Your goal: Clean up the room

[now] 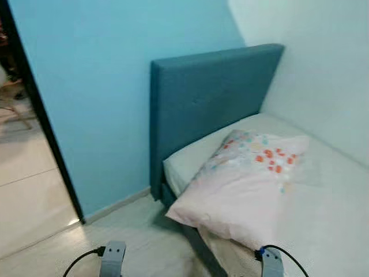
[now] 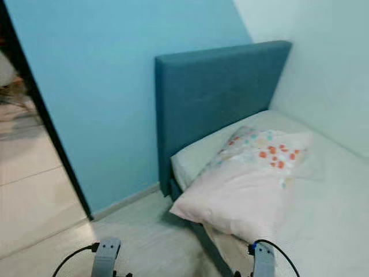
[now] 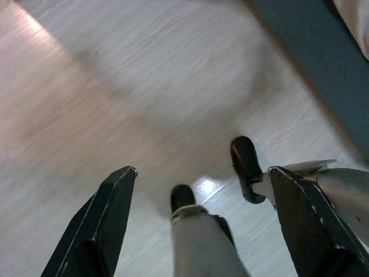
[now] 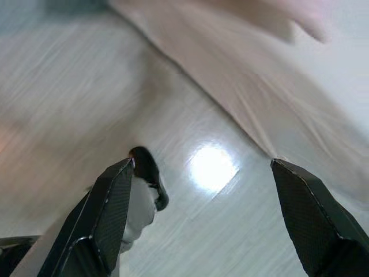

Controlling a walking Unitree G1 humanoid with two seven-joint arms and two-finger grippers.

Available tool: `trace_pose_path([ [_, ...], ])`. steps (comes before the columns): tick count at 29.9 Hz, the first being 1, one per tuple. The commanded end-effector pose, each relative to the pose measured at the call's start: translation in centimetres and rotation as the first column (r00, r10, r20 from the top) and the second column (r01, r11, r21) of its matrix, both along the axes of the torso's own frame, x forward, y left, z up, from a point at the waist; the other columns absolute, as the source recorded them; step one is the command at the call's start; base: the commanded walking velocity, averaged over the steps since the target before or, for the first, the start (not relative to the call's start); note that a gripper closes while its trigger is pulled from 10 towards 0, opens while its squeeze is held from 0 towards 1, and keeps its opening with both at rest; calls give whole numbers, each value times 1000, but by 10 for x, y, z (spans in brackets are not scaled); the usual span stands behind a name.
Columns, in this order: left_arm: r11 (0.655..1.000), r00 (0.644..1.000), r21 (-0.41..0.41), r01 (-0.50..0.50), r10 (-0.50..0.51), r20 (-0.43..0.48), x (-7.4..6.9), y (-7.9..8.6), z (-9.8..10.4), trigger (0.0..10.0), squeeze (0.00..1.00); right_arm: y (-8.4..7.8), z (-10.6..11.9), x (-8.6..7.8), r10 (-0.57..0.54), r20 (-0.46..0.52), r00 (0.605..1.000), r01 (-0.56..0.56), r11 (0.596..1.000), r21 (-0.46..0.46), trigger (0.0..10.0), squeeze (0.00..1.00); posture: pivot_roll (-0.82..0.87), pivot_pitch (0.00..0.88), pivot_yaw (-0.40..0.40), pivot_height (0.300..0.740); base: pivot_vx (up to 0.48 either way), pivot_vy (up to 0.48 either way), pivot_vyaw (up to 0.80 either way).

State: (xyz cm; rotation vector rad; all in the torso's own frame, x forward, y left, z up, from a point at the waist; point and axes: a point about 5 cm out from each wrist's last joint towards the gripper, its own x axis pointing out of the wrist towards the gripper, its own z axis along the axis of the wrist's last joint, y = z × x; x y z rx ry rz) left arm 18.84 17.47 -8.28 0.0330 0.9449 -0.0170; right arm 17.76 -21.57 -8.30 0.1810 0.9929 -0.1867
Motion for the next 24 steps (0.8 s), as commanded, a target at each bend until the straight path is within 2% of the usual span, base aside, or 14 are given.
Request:
trace_pose_path([
  [1, 1000, 1000, -2, 7, -6, 7, 1, -2, 0, 10000, 0, -2, -3, -7, -5, -18, 1000, 5, 1000, 0, 10000, 0, 55, 0, -69, 740, 0, 0, -800],
  [9, 1000, 1000, -12, 11, -11, 4, 2, -2, 1, 10000, 0, -4, -4, -11, -8, -25, 1000, 8, 1000, -2, 10000, 0, 55, 0, -63, 740, 0, 0, -800],
  [10, 999, 1000, -46, -1, 0, -8, 1, -2, 0, 10000, 0, -5, -5, -14, -12, -28, 1000, 12, 1000, -3, 10000, 0, 52, 0, -60, 740, 0, 0, -800],
  [12, 999, 1000, -46, -1, 0, -8, 1, -2, 0, 10000, 0, -5, -5, -14, -12, -28, 1000, 12, 1000, -3, 10000, 0, 52, 0, -60, 740, 0, 0, -800],
  [13, 996, 1000, -84, -22, 20, -20, 0, -4, 0, 10000, 0, -6, -6, -16, -16, -32, 999, 15, 1000, -4, 10000, 0, 48, 4, -59, 740, 0, 0, -800],
  [15, 996, 1000, -84, -22, 20, -20, 0, -4, 0, 10000, 0, -6, -6, -16, -16, -32, 999, 15, 1000, -4, 10000, 0, 48, 4, -59, 740, 0, 0, -800],
  [17, 990, 998, -128, -57, 54, -31, 0, -6, -1, 10000, 0, -5, -6, -16, -18, -35, 999, 18, 1000, -5, 10000, 0, 49, 5, -59, 740, 0, 0, -800],
  [24, 989, 998, -134, -64, 61, -31, -1, -6, -1, 10000, 0, -4, -6, -15, -18, -37, 999, 18, 1000, -5, 10000, 0, 49, 5, -59, 740, 0, 0, -800],
])
